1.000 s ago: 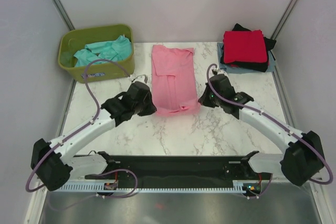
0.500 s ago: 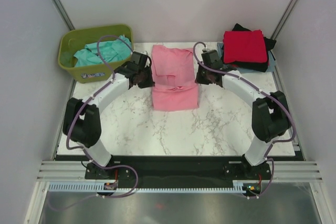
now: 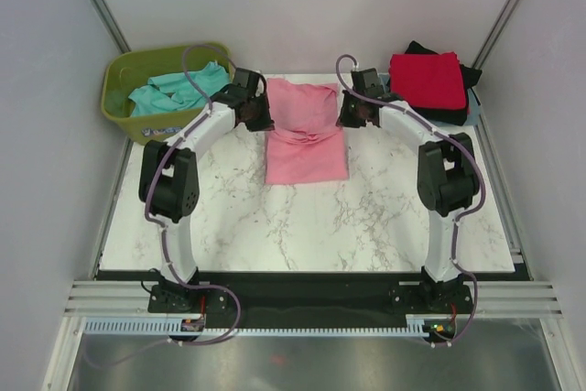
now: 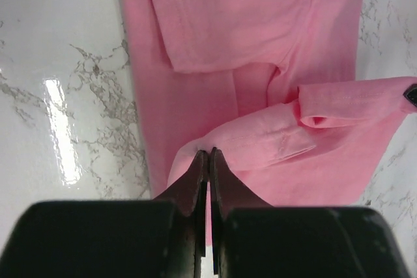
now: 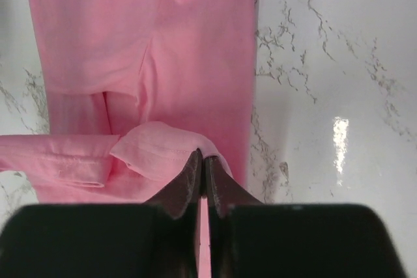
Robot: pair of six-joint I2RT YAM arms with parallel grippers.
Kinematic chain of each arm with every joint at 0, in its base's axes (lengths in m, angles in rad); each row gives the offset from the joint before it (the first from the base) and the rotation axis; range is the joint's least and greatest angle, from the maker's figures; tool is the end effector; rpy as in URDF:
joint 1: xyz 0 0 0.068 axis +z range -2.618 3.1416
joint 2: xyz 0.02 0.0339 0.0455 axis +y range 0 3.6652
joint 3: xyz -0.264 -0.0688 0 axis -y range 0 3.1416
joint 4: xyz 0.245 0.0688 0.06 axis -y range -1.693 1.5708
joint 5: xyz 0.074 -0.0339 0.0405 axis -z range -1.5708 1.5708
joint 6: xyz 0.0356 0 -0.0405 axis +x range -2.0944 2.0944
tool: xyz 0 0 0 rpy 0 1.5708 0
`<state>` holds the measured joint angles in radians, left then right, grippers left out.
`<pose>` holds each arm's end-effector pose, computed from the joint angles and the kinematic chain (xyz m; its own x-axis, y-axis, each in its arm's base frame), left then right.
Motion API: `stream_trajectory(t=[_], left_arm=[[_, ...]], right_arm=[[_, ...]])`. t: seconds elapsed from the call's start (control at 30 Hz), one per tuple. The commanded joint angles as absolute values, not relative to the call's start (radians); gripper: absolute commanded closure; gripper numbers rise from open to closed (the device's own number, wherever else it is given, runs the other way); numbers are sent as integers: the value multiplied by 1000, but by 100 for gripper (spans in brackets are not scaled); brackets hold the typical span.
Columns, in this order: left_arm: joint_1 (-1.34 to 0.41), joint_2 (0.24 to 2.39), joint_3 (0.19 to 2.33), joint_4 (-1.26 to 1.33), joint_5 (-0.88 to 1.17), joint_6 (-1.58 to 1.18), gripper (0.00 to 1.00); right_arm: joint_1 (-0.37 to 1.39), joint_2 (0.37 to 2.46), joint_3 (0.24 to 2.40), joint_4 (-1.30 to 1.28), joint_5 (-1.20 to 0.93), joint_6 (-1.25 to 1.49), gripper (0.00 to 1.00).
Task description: Fold and stack the t-shirts
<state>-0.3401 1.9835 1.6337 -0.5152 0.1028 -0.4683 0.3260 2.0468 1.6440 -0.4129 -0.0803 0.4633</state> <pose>0.4207 -0.1527 0.2445 -0.8184 -0.1867 -0.5435 0.0282 0.9316 -0.3625 0.4395 0.1516 0.2276 -0.7831 0.2055 -0.5870 -0.0239 0.9332 0.3585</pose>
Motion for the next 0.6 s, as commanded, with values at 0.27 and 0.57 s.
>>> stream_trajectory(t=[0.27, 0.57], left_arm=[[-264, 2266, 2021, -759, 94, -465, 51], [-264, 2120, 2027, -811, 61, -471, 33]], right_arm=[[244, 2307, 2041, -524, -178, 482, 40], [213, 2147, 1981, -568, -185, 422, 26]])
